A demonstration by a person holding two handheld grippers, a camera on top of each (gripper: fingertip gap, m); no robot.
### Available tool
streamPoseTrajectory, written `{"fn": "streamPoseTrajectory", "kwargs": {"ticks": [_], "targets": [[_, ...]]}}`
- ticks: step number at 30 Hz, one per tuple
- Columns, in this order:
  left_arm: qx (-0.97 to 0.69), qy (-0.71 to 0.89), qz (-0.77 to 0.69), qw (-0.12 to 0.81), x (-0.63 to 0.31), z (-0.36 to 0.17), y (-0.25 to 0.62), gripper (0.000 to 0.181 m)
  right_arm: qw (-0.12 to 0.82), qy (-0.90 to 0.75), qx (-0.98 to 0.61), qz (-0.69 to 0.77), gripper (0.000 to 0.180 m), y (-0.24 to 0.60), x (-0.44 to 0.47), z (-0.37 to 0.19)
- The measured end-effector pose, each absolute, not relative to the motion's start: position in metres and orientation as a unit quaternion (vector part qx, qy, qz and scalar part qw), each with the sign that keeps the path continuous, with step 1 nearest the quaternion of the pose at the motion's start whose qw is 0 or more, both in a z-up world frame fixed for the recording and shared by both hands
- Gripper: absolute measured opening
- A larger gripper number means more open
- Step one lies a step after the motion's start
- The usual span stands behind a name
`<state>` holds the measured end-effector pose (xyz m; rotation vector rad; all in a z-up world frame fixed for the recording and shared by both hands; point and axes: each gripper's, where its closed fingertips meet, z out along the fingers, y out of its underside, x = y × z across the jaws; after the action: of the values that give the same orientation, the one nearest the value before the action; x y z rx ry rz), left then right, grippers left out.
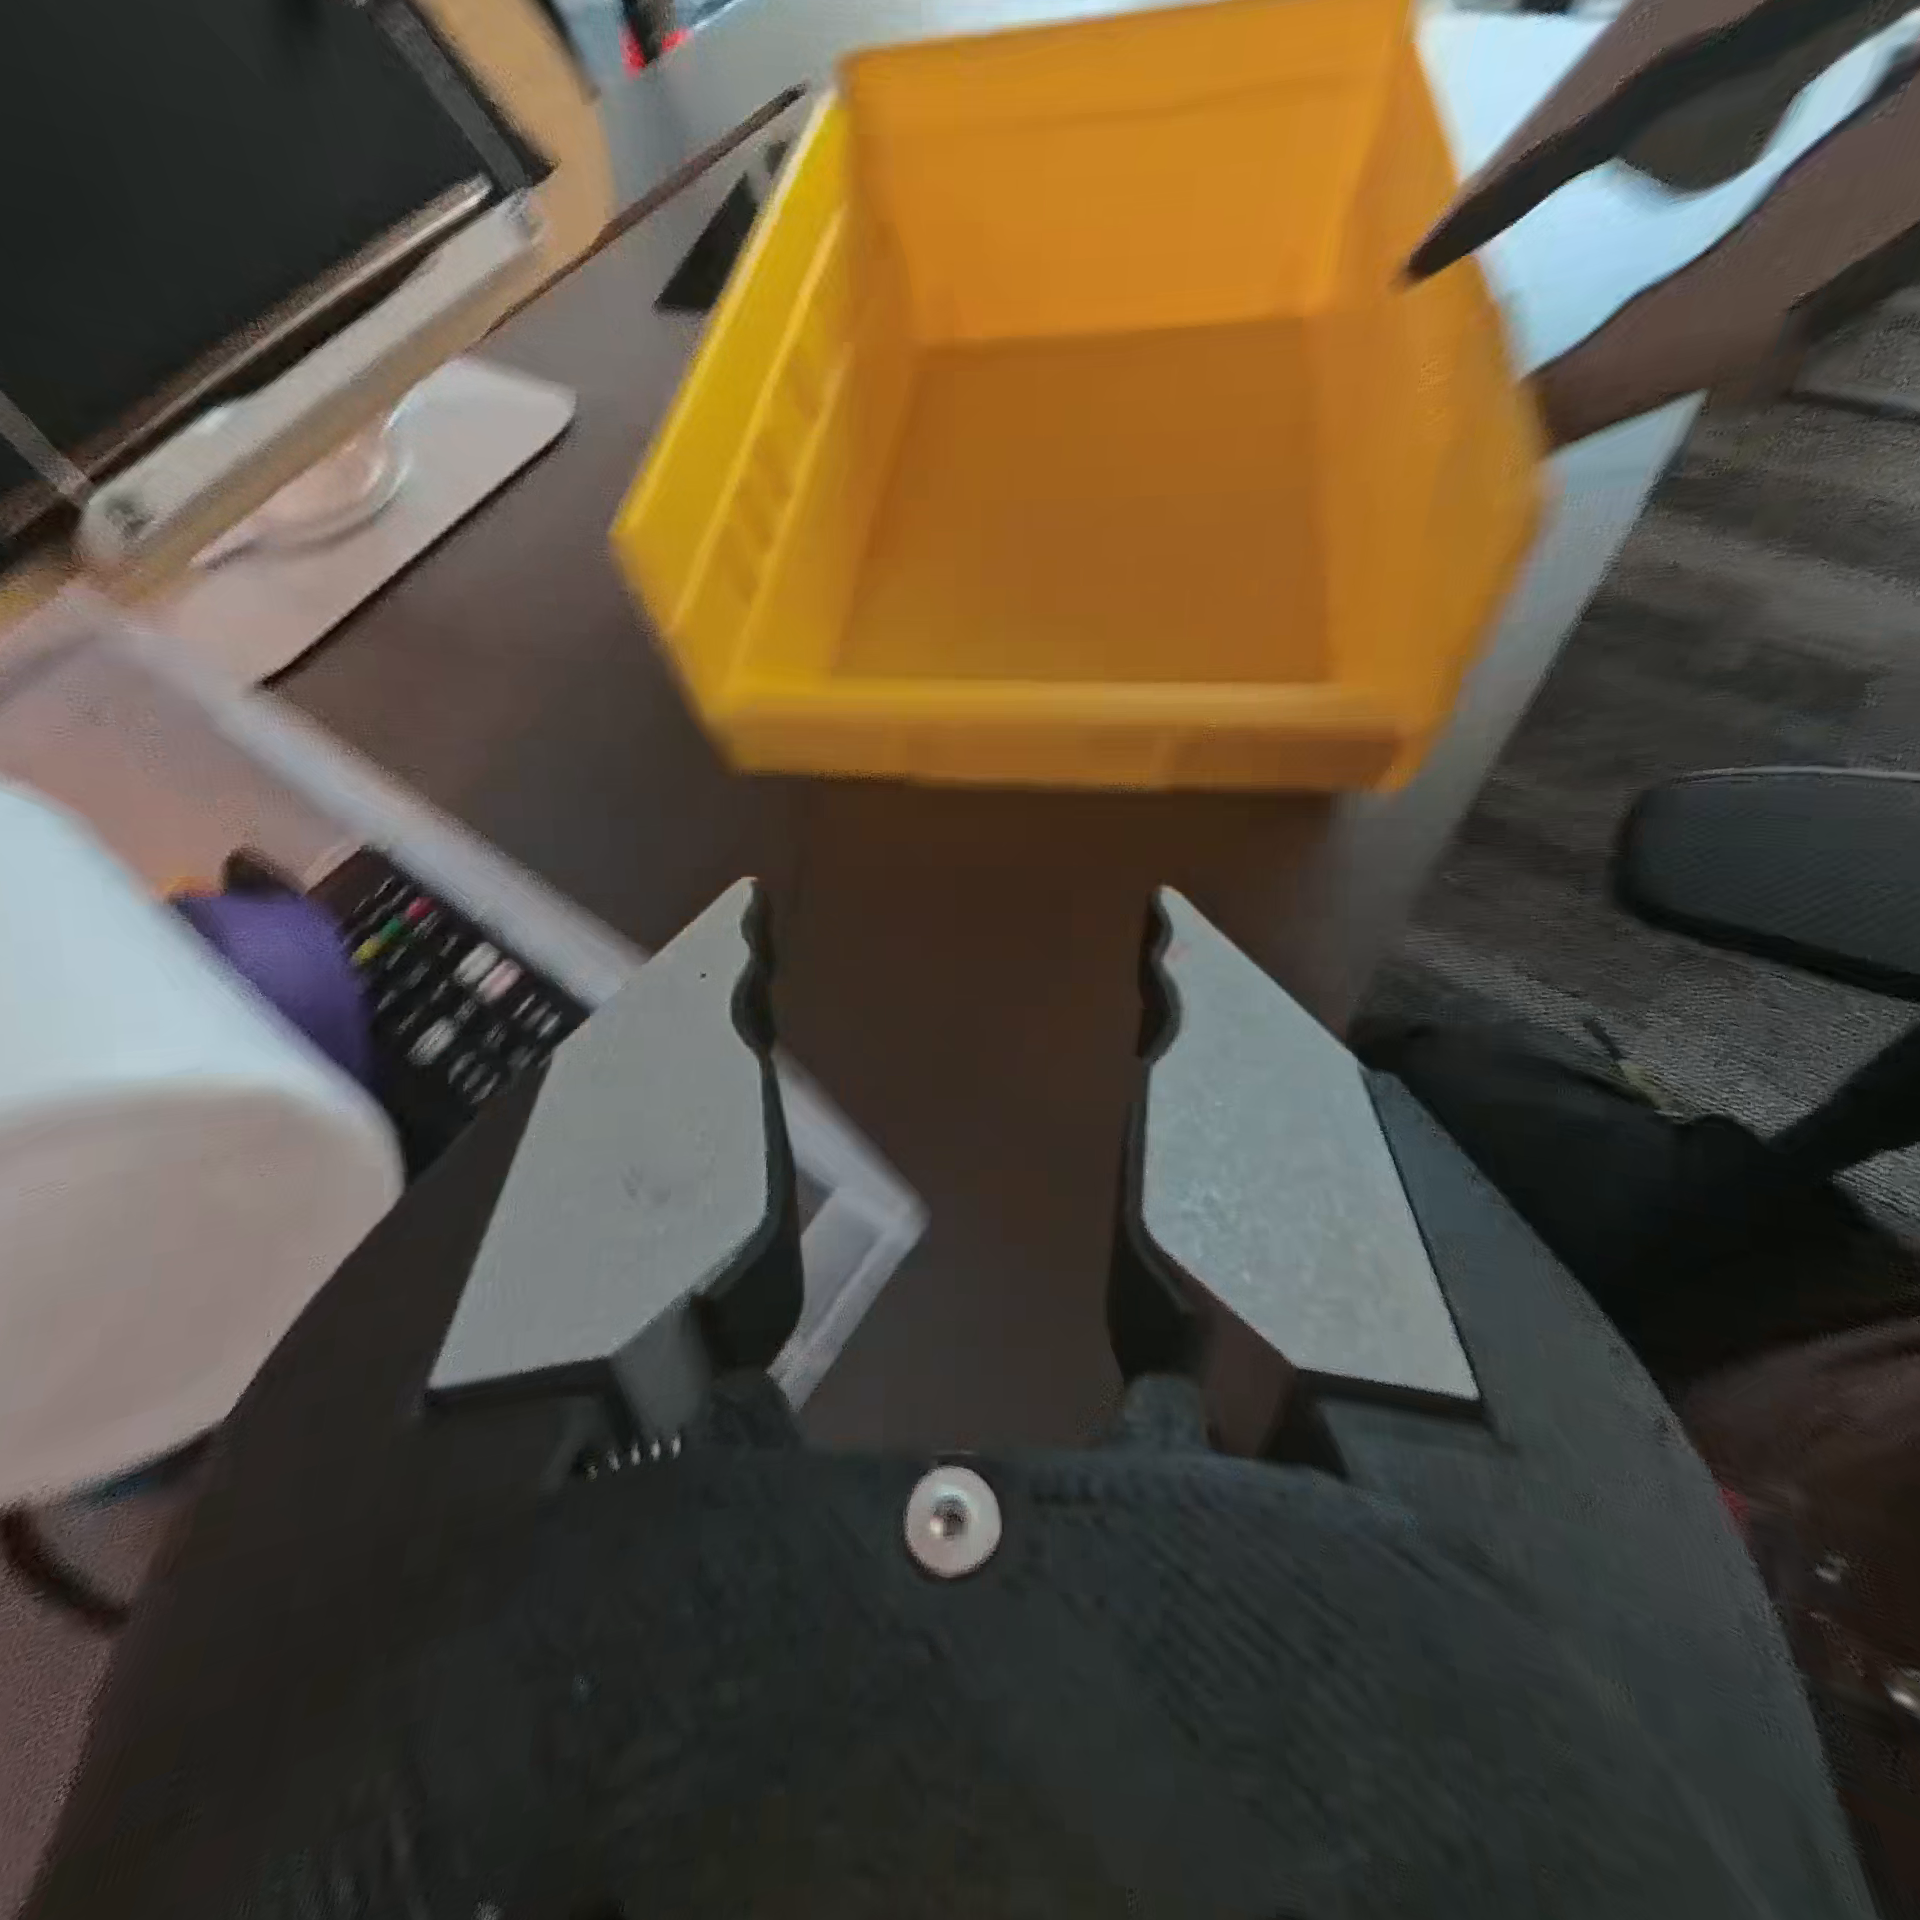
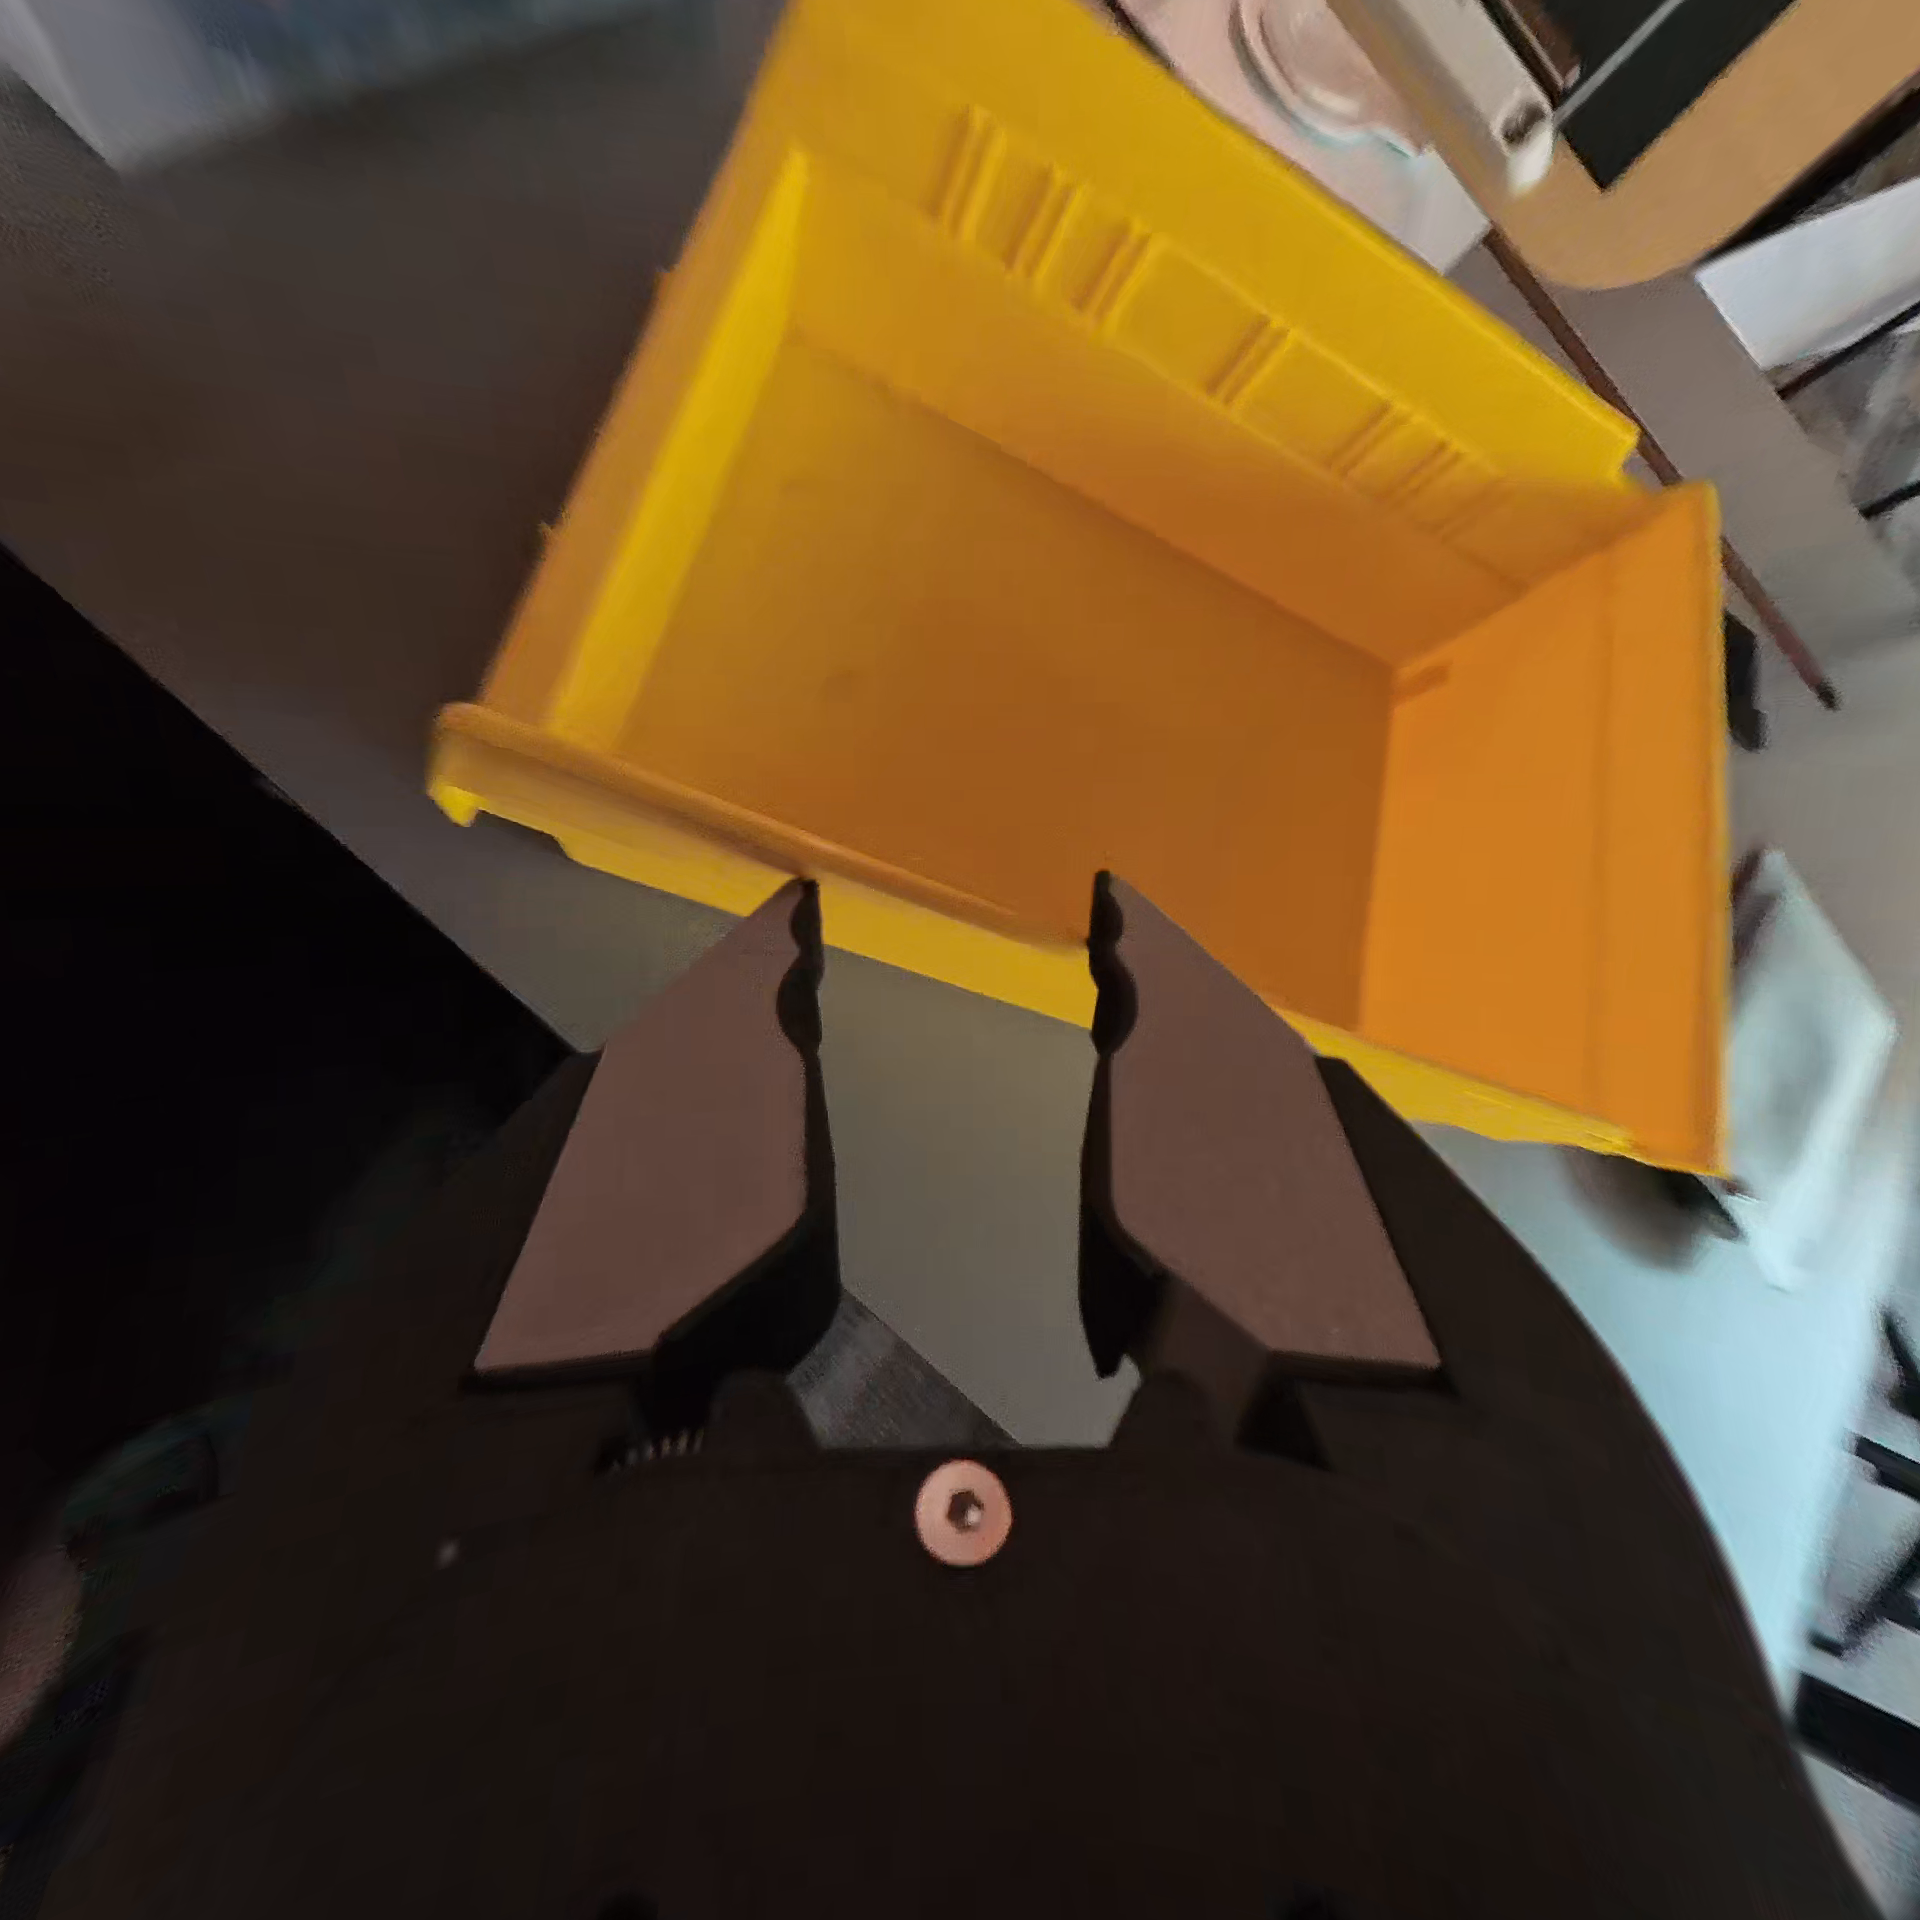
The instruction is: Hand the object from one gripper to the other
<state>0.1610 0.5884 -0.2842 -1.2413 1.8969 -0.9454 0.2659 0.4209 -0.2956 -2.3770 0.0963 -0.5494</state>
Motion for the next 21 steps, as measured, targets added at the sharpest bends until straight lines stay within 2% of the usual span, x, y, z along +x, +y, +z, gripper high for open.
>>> {"fn": "streamPoseTrajectory", "kwargs": {"ticks": [1,2,4,8,9,14,17,19,21], "targets": [[-0.48,0.718,-0.367,0.346,0.159,-0.287,0.601,0.062,0.316,0.026,-0.922,-0.221,0.048,0.41,0.274,-0.296],[-0.474,0.703,-0.386,0.365,0.158,-0.283,0.608,0.046,0.282,0.022,-0.93,-0.235,0.047,0.395,0.285,-0.296],[-0.474,0.682,-0.404,0.382,0.157,-0.278,0.617,0.031,0.206,0.038,-0.935,-0.287,0.049,0.358,0.315,-0.293],[-0.465,0.682,-0.389,0.409,0.158,-0.278,0.623,0.02,0.088,0.103,-0.892,-0.432,0.045,0.281,0.364,-0.262],[-0.466,0.68,-0.383,0.417,0.156,-0.277,0.625,0.021,0.095,0.127,-0.886,-0.436,0.046,0.273,0.365,-0.255],[-0.497,0.665,-0.37,0.416,0.151,-0.279,0.627,0.071,0.31,0.131,-0.899,-0.28,0.056,0.345,0.303,-0.251],[-0.507,0.684,-0.332,0.407,0.163,-0.303,0.632,0.054,0.378,0.117,-0.893,-0.213,0.059,0.404,0.268,-0.263],[-0.495,0.692,-0.306,0.428,0.172,-0.313,0.641,0.045,0.367,0.112,-0.899,-0.21,0.064,0.434,0.262,-0.285],[-0.507,0.68,-0.303,0.435,0.171,-0.313,0.651,0.04,0.347,0.116,-0.901,-0.235,0.058,0.45,0.273,-0.306]]}}
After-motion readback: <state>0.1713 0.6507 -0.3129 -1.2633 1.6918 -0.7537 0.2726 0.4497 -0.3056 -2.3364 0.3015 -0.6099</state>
